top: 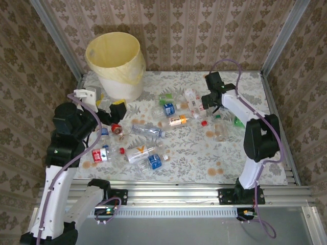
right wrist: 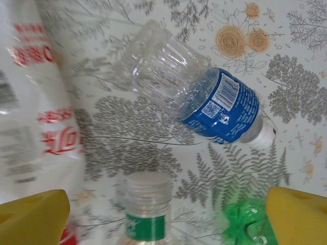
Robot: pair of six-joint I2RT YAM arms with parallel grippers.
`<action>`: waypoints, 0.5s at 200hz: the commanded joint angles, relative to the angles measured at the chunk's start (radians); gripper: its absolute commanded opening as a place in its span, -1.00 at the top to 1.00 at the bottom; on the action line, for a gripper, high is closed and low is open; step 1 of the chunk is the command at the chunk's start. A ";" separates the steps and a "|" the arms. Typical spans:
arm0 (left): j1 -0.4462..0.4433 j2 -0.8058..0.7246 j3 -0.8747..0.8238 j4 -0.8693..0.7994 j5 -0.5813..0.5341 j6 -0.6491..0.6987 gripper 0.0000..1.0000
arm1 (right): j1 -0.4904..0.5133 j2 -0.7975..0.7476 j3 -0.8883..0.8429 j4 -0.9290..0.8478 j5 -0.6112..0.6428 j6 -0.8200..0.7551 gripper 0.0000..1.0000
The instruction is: Throw the plastic bottles in the bin
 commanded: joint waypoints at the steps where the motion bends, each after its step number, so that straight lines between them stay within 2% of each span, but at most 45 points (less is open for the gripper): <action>1: -0.001 -0.025 -0.027 -0.023 0.022 0.027 -0.99 | -0.022 0.077 0.063 -0.060 0.105 -0.141 -1.00; 55: 0.005 -0.040 -0.062 -0.037 0.009 0.024 -1.00 | -0.072 0.202 0.172 -0.052 0.119 -0.228 -1.00; 100: 0.018 -0.040 -0.069 -0.036 0.006 0.025 -1.00 | -0.120 0.273 0.231 -0.059 0.005 -0.263 -1.00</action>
